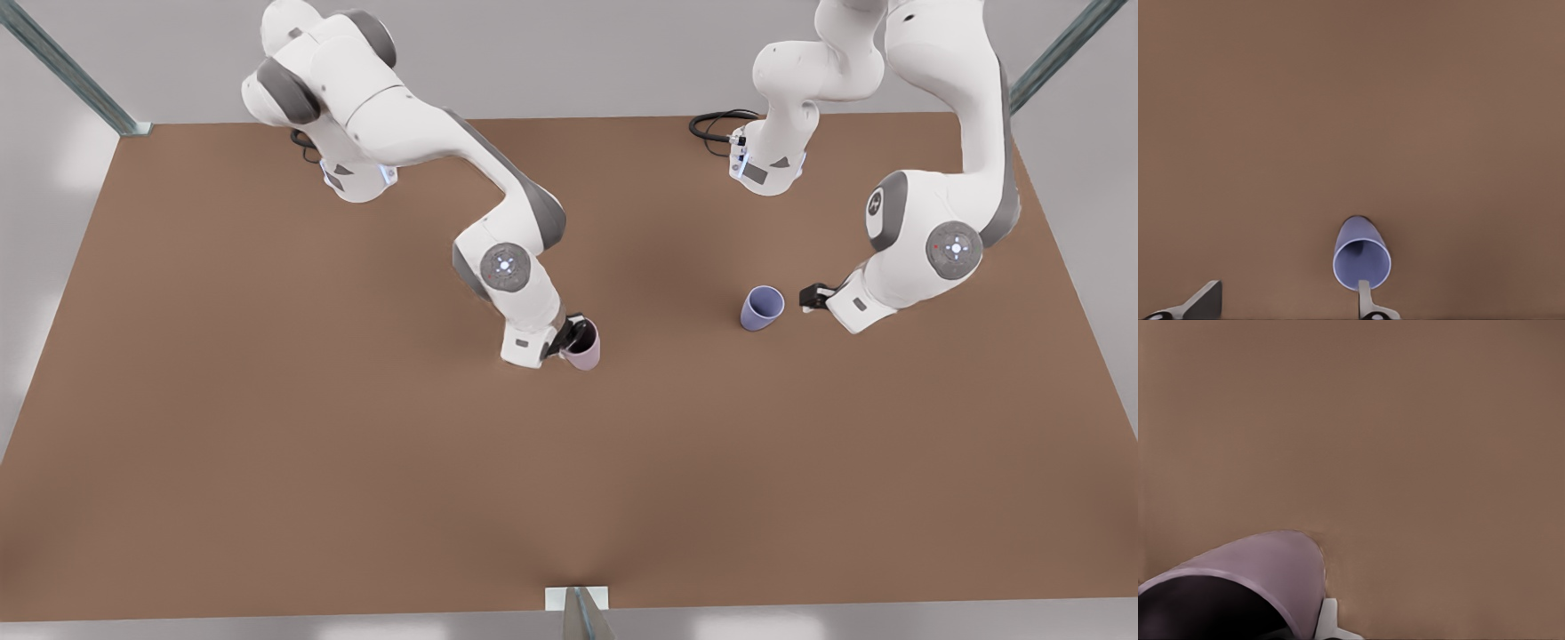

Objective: Stack the cups, with the pink cup at the bottom and the purple cup at the top

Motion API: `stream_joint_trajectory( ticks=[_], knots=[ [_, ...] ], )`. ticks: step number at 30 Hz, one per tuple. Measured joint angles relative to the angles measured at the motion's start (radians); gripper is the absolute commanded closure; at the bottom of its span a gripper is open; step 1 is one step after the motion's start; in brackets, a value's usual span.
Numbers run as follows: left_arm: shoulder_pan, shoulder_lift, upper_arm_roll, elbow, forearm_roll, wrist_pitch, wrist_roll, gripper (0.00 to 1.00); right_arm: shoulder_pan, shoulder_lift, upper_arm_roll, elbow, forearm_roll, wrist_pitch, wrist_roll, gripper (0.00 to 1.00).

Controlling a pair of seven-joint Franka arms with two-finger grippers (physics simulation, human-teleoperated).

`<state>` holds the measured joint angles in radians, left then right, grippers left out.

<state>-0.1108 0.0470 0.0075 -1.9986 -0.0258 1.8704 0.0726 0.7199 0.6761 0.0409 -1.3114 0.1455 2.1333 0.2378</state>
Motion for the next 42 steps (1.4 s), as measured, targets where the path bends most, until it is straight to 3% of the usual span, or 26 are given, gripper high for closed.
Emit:
stream_joint_trajectory(
  ticks=[2, 7, 18, 20, 21, 23, 28, 36, 42],
  knots=[
    [-0.007, 0.004, -0.001, -0.03, -0.003, 0.053, -0.003, 0.0, 0.111, 0.077, -0.05, 0.063, -0.008, -0.022, 0.097, 0.79],
    [0.015, 0.009, -0.001, -0.096, -0.007, 0.13, -0.009, 0.0, 0.19, 0.133, -0.114, 0.07, -0.021, -0.058, 0.297, 0.79],
    [0.114, -0.037, -0.016, -0.309, -0.041, 0.257, -0.017, 0.0, 0.182, 0.238, -0.119, 0.136, -0.019, -0.031, 0.586, 0.77],
    [0.132, -0.034, -0.02, -0.315, -0.045, 0.276, -0.017, 0.0, 0.177, 0.238, -0.119, 0.137, -0.023, -0.025, 0.623, 0.37],
    [0.139, -0.031, -0.022, -0.316, -0.047, 0.283, -0.018, 0.0, 0.176, 0.237, -0.119, 0.137, -0.026, -0.023, 0.641, 0.36],
    [0.153, -0.028, -0.027, -0.32, -0.048, 0.293, -0.018, 0.0, 0.175, 0.236, -0.12, 0.134, -0.035, -0.023, 0.676, 0.14],
    [0.137, -0.011, -0.043, -0.326, -0.05, 0.298, -0.019, 0.0, 0.174, 0.224, -0.123, 0.132, -0.031, -0.025, 0.738, 0.13],
    [-0.057, 0.012, -0.044, -0.344, -0.049, 0.293, -0.016, 0.0, 0.173, 0.222, -0.121, 0.124, -0.031, -0.014, 0.795, 0.13],
    [-0.011, 0.02, -0.044, -0.347, -0.049, 0.296, -0.014, 0.0, 0.156, 0.193, -0.106, 0.097, -0.029, -0.01, 0.821, 0.13]
  ],
)
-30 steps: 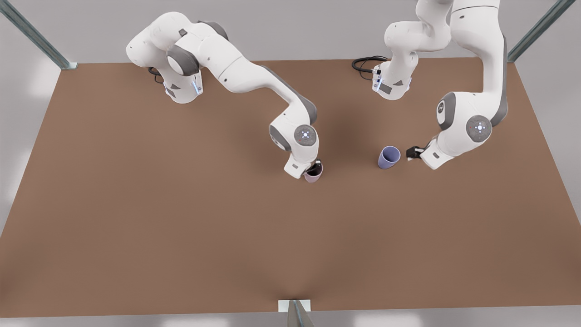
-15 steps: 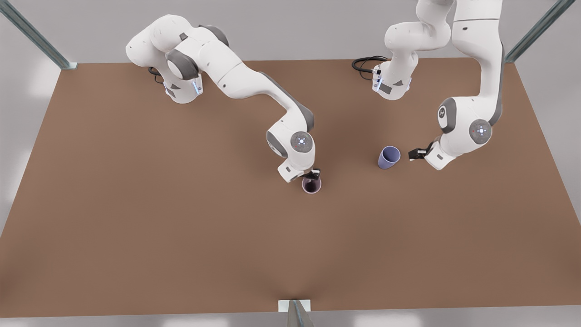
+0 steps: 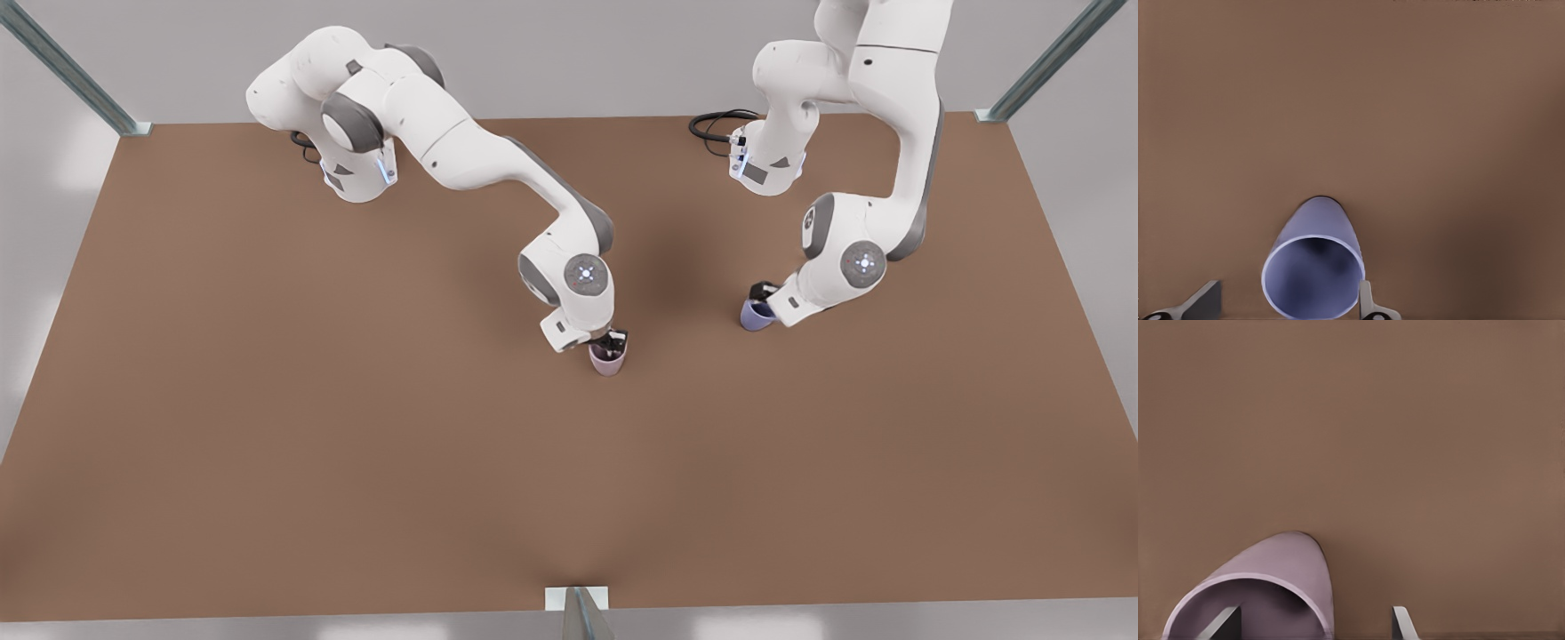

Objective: Stack the cups, with the pink cup at the bottom and the purple cup at the top

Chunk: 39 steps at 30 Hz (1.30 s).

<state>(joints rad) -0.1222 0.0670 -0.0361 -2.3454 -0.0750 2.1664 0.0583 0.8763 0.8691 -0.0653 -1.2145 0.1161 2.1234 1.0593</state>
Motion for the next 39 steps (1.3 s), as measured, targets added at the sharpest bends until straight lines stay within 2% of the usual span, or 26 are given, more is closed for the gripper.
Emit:
stream_joint_trajectory(
  ticks=[5, 8, 11, 13, 15, 16, 18, 20, 22, 23, 25, 31, 34, 39],
  knots=[
    [0.023, 0.014, 0.0, 0.0, 0.0, 0.003, 0.001, 0.0, -0.003, -0.049, 0.002, -0.032, 0.003, -0.002, 0.016, 0.12],
    [0.007, 0.024, 0.001, 0.0, 0.0, 0.006, 0.001, 0.0, -0.078, -0.181, 0.045, -0.087, 0.007, -0.019, 0.02, 0.02],
    [0.001, 0.03, 0.009, 0.0, 0.0, 0.008, 0.002, 0.0, -0.35, -0.486, 0.114, -0.255, 0.005, -0.094, -0.036, 0.0],
    [0.006, 0.035, 0.012, 0.0, 0.001, 0.008, 0.002, 0.0, -0.579, -0.602, 0.1, -0.286, 0.001, -0.198, -0.133, 0.0],
    [0.01, 0.048, 0.014, -0.001, 0.001, 0.009, 0.002, 0.0, -0.734, -0.667, 0.013, -0.294, -0.004, -0.289, -0.233, 0.0],
    [0.01, 0.058, 0.015, -0.001, 0.001, 0.009, 0.002, 0.0, -0.797, -0.678, -0.001, -0.29, -0.01, -0.325, -0.279, 0.0],
    [0.009, 0.072, 0.017, -0.005, 0.001, 0.008, 0.002, 0.0, -0.857, -0.69, 0.01, -0.287, -0.041, -0.373, -0.363, 0.0],
    [0.006, 0.076, 0.023, -0.015, 0.001, 0.009, 0.002, 0.0, -0.844, -0.694, 0.013, -0.288, -0.06, -0.406, -0.438, 0.0],
    [0.009, 0.082, 0.029, -0.02, 0.002, 0.009, 0.002, 0.22, -0.837, -0.687, 0.01, -0.273, -0.07, -0.427, -0.505, 0.0],
    [0.009, 0.084, 0.033, -0.021, 0.002, 0.009, 0.002, 0.44, -0.84, -0.664, 0.008, -0.249, -0.073, -0.436, -0.536, 0.0],
    [0.01, 0.093, 0.034, -0.022, 0.002, 0.01, 0.001, 0.59, -0.839, -0.638, 0.008, -0.23, -0.079, -0.455, -0.594, 0.0],
    [0.009, 0.118, 0.035, -0.021, 0.002, 0.016, -0.002, 0.61, -0.836, -0.629, 0.009, -0.211, -0.078, -0.493, -0.733, 0.0],
    [0.009, 0.123, 0.035, -0.02, 0.002, 0.022, -0.003, 0.71, -0.844, -0.629, 0.006, -0.199, -0.071, -0.502, -0.787, 0.0],
    [0.009, 0.116, 0.035, -0.013, 0.006, 0.027, -0.012, 0.79, -0.845, -0.634, 0.005, -0.194, -0.065, -0.51, -0.859, 0.0]
  ],
)
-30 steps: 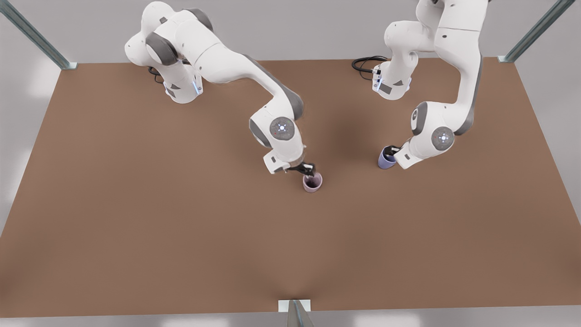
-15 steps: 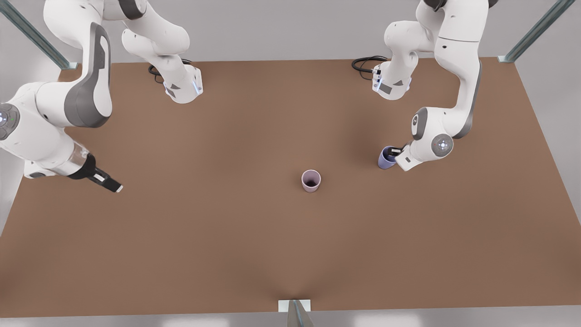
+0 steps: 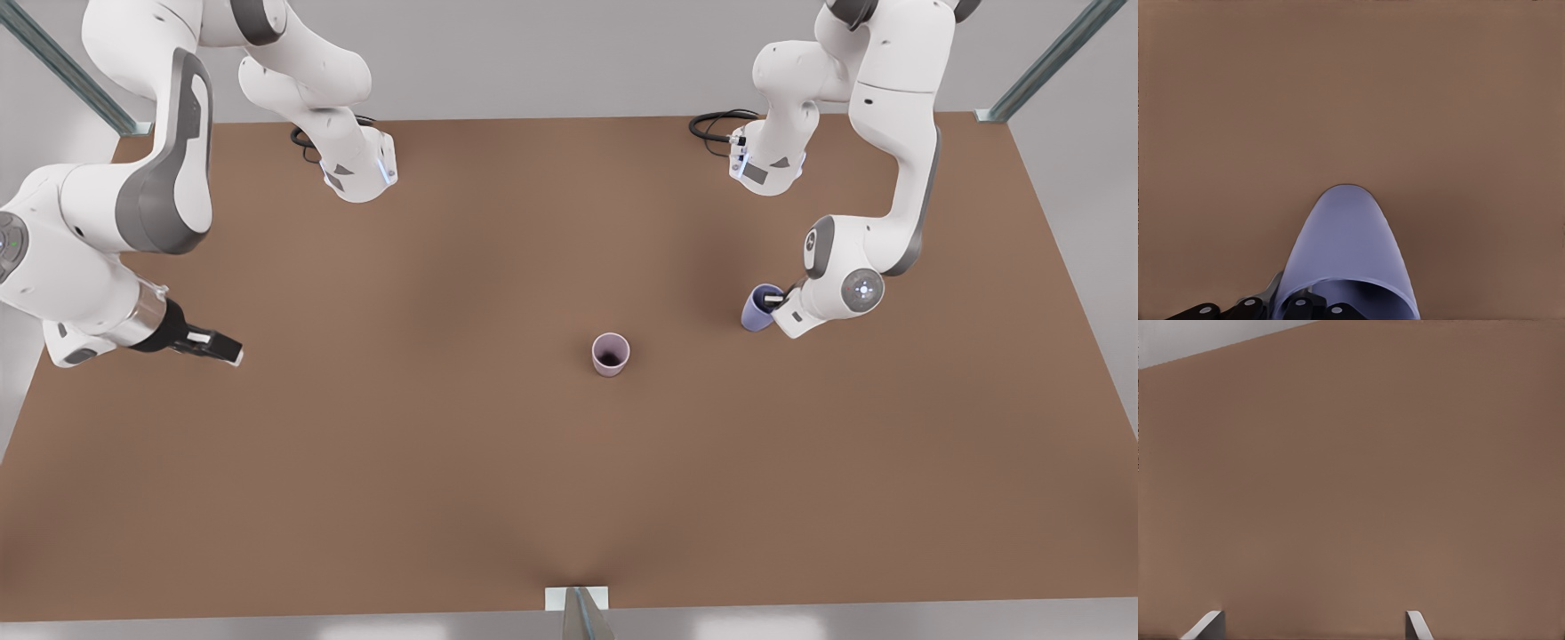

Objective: Stack the cups, with the pink cup at the bottom and the purple cup at the top

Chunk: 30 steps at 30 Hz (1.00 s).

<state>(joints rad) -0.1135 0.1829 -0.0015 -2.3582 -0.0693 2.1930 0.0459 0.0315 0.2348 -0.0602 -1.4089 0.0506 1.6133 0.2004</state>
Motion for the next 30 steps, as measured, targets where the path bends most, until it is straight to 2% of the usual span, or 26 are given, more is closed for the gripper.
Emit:
stream_joint_trajectory(
  ticks=[5, 12, 17, 22, 24, 30],
  knots=[
    [0.002, -0.015, -0.005, 0.036, 0.003, -0.007, -0.019, 0.79, 0.0, 0.002, 0.001, 0.014, 0.001, 0.0, -0.054, 0.0],
    [-0.07, -0.002, -0.036, 0.303, 0.003, -0.162, -0.08, 0.79, -0.002, 0.003, 0.0, 0.031, -0.001, -0.002, -0.109, 0.0],
    [-0.117, 0.013, -0.045, 0.408, 0.0, -0.26, -0.143, 0.79, -0.002, 0.0, 0.0, 0.032, -0.002, -0.003, -0.137, 0.0],
    [-0.193, 0.133, -0.056, 0.683, -0.054, -0.369, -0.233, 0.79, -0.002, -0.003, -0.002, 0.034, -0.001, -0.003, -0.158, 0.0],
    [-0.199, 0.182, -0.098, 0.773, -0.087, -0.399, -0.279, 0.79, -0.003, -0.005, -0.006, 0.048, -0.001, -0.004, -0.164, 0.0],
    [-0.251, 0.309, -0.189, 0.907, -0.125, -0.439, -0.432, 0.79, -0.001, -0.003, -0.007, 0.06, 0.0, -0.005, -0.181, 0.0]
  ],
)
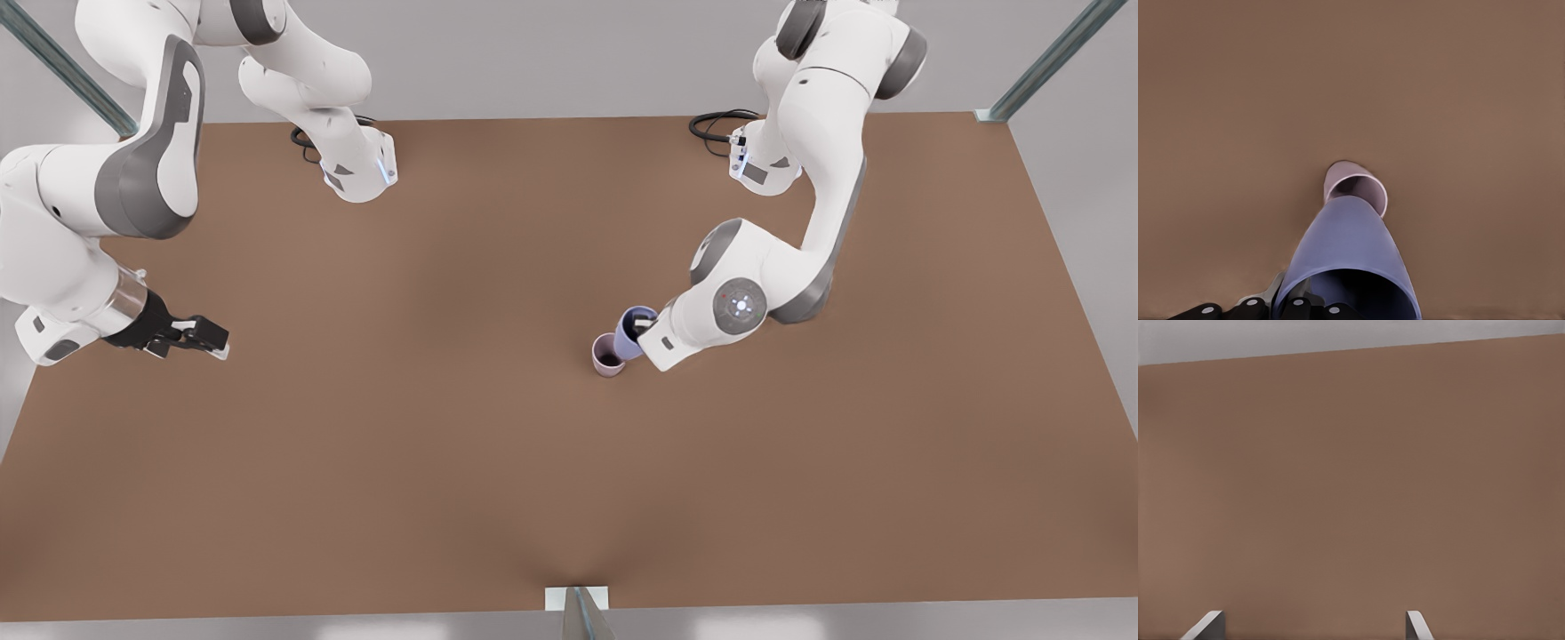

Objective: Stack the cups, with the pink cup at the bottom and the purple cup at the top

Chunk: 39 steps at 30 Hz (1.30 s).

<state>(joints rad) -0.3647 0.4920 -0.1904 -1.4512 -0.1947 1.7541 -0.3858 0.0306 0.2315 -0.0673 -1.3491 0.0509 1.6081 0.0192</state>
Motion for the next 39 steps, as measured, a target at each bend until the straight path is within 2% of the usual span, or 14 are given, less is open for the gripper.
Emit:
stream_joint_trajectory(
  ticks=[5, 24, 25, 26, 28, 38, 39],
  knots=[
    [-0.044, 0.049, -0.004, 0.006, -0.002, 0.01, -0.104, 0.79, -0.002, 0.0, -0.001, 0.001, 0.0, -0.001, -0.011, 0.0],
    [-0.046, 0.107, 0.002, -0.003, 0.02, 0.049, -0.315, 0.79, -0.003, -0.002, -0.007, 0.002, -0.005, -0.001, -0.032, 0.0],
    [-0.046, 0.108, 0.002, -0.003, 0.02, 0.049, -0.321, 0.78, 0.0, -0.001, -0.015, 0.002, -0.004, -0.001, -0.033, 0.0],
    [-0.046, 0.109, 0.002, -0.002, 0.019, 0.05, -0.326, 0.7, -0.002, -0.002, -0.018, 0.003, -0.006, -0.001, -0.033, 0.0],
    [-0.046, 0.109, 0.002, -0.002, 0.018, 0.05, -0.335, 0.66, 0.002, -0.004, -0.021, 0.007, -0.011, -0.001, -0.034, 0.0],
    [-0.046, 0.109, 0.002, 0.001, 0.018, 0.049, -0.367, 0.66, 0.003, -0.003, -0.022, 0.011, -0.013, -0.001, -0.038, 0.0],
    [-0.046, 0.108, 0.002, 0.002, 0.018, 0.048, -0.37, 0.61, 0.003, -0.002, -0.022, 0.011, -0.013, -0.001, -0.038, 0.0]
  ],
)
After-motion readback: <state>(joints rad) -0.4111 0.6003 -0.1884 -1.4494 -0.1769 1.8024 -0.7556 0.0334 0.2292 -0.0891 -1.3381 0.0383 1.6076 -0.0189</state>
